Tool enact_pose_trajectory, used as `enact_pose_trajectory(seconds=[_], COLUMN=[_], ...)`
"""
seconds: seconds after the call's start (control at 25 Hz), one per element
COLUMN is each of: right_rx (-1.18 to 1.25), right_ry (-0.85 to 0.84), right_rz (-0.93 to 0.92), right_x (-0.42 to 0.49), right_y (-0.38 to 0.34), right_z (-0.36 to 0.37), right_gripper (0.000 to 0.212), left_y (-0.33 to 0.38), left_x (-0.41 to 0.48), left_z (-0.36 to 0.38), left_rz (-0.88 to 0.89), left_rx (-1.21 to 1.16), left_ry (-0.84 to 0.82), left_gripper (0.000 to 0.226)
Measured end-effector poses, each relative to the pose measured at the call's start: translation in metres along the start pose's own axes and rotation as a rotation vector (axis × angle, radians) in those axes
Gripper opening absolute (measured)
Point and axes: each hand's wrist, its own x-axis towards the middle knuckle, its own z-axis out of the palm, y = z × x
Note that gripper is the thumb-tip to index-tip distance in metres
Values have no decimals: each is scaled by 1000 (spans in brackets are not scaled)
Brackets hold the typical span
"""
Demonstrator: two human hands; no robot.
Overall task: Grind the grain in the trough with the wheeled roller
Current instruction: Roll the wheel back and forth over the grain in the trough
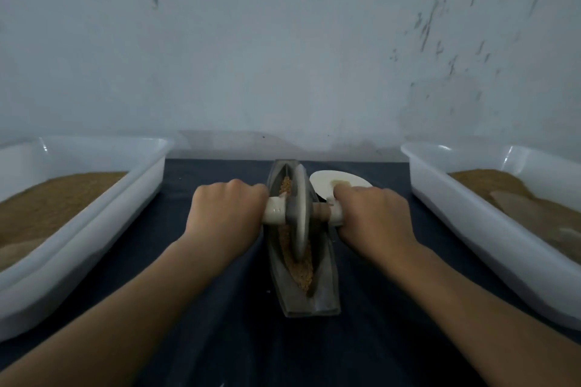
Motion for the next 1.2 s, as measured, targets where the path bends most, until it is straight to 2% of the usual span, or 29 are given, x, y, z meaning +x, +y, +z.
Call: enact_pose_trajectory(seconds=[0.08, 0.28, 0.44, 0.6, 0.76, 0.92, 1.04, 1.2], right_rx=[3, -17, -10, 51, 141, 115, 95, 82], right_ry=[-13, -16, -16, 12, 37, 15, 23, -41], right_rz=[-44, -92, -47, 1, 33, 66, 44, -45], right_x=[-13, -13, 22, 51, 60, 44, 20, -8], right_y=[4, 9, 4, 6, 7, 4, 3, 6], right_z=[-17, -23, 7, 39, 53, 43, 23, -10], right_gripper=[19, 20, 25, 21, 18, 23, 33, 24], left_y=[-3, -7, -6, -11, -15, -8, -2, -4], left_x=[-14, -16, 15, 50, 70, 57, 33, -2], left_z=[-11, -7, 19, 38, 43, 29, 16, -3], left_rz=[36, 74, -13, -16, 7, 18, 37, 74], left_rx=[-6, 16, -33, 7, 40, 61, 68, 77], left_ry=[-12, -9, -33, 9, 37, 21, 19, 40], left_gripper=[28, 35, 18, 2, 4, 3, 15, 26])
